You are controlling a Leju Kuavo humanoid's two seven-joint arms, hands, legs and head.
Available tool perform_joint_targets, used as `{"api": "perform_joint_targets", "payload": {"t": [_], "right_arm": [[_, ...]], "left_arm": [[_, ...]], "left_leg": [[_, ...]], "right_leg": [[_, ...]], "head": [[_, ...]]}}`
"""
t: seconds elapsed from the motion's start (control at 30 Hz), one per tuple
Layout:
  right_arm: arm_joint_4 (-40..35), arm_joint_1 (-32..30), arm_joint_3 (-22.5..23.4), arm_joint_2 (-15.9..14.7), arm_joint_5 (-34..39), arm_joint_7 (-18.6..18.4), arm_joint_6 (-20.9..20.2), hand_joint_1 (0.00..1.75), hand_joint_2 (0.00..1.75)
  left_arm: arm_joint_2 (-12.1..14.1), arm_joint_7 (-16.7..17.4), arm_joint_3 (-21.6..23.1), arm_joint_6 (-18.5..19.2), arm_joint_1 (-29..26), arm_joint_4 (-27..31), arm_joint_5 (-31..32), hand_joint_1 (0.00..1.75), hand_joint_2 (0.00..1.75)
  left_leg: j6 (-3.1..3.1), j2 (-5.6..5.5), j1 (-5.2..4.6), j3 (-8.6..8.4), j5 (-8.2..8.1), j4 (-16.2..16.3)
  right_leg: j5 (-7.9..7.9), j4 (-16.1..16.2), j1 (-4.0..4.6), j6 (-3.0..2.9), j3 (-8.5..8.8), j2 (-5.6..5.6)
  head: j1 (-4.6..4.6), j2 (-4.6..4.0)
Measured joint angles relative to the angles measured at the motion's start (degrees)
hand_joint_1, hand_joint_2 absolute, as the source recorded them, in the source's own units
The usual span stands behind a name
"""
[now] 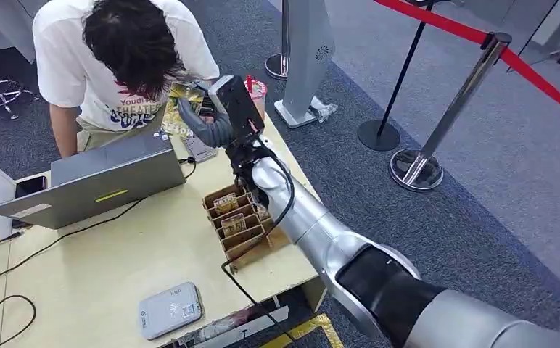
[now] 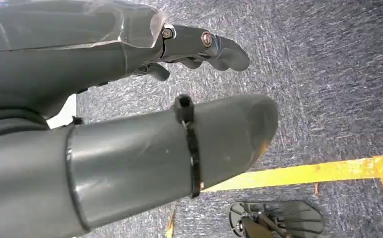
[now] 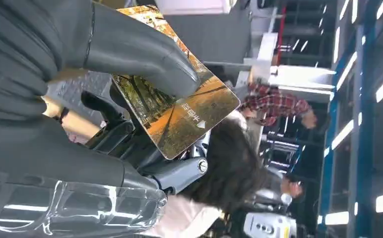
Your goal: Pass the card to the sensor for recognition and then transmit it.
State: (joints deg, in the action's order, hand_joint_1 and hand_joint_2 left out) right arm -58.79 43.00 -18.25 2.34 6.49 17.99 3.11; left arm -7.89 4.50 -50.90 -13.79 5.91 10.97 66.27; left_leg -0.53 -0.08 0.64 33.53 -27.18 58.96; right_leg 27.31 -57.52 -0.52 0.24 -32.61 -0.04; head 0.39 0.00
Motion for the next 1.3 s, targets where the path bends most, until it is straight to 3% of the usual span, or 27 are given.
{"api": "perform_joint_targets", "payload": {"t": [0.23,0.57,0.77,0.97,1.03,1.1,1.3], "right_arm": [[3.6,2.1,0.6,0.0,-3.7,-0.3,3.0,1.75,1.75],[10.3,5.8,1.9,0.0,-17.1,0.6,12.6,1.75,1.75],[11.5,6.0,1.9,0.0,-23.6,0.3,18.8,1.75,1.75],[11.6,6.0,1.9,0.0,-24.2,0.3,19.3,1.75,1.75],[12.2,6.1,1.8,0.0,-27.9,-0.5,21.7,1.75,1.75],[14.2,6.9,0.8,0.0,-35.1,-1.1,27.0,1.75,1.75],[16.7,7.4,0.0,0.1,-39.5,-1.0,29.9,1.75,1.75]], "left_arm": [[0.0,0.0,0.1,0.3,0.0,0.0,0.3,0.00,0.00],[0.0,0.4,1.1,0.3,0.2,0.0,0.6,0.00,0.00],[-0.4,0.6,1.2,-1.7,0.2,0.0,0.6,0.00,0.00],[-0.5,0.6,1.2,-1.8,0.2,0.0,0.7,0.00,0.00],[-0.7,0.7,1.4,-1.9,0.2,0.0,0.7,0.00,0.00],[-0.7,0.7,1.5,-2.0,0.3,0.0,0.7,0.00,0.00],[-0.9,0.8,2.1,-2.0,0.4,0.0,0.7,0.00,0.00]], "left_leg": [[0.00,0.00,0.00,0.00,0.00,0.0],[0.00,0.00,0.00,0.00,0.00,0.0],[0.00,0.00,0.00,0.00,0.00,0.0],[0.00,0.00,0.00,0.00,0.00,0.0],[0.00,-0.01,0.00,0.01,0.00,0.0],[0.00,-0.01,0.00,0.01,0.00,0.0],[0.00,-0.01,0.00,0.01,0.00,0.0]], "right_leg": [[0.00,0.0,0.00,0.00,0.00,0.00],[-0.01,0.0,0.00,0.01,0.00,0.00],[0.00,0.0,0.00,0.01,0.00,0.00],[0.00,0.0,0.00,0.01,0.00,0.00],[0.00,0.0,0.00,0.01,0.00,0.00],[-0.01,0.0,0.00,0.01,0.00,0.00],[-0.01,0.0,0.00,0.01,0.00,0.00]], "head": [[0.00,0.00],[0.00,0.00],[0.00,0.00],[0.00,0.00],[0.00,0.00],[0.00,0.00],[0.00,0.00]]}}
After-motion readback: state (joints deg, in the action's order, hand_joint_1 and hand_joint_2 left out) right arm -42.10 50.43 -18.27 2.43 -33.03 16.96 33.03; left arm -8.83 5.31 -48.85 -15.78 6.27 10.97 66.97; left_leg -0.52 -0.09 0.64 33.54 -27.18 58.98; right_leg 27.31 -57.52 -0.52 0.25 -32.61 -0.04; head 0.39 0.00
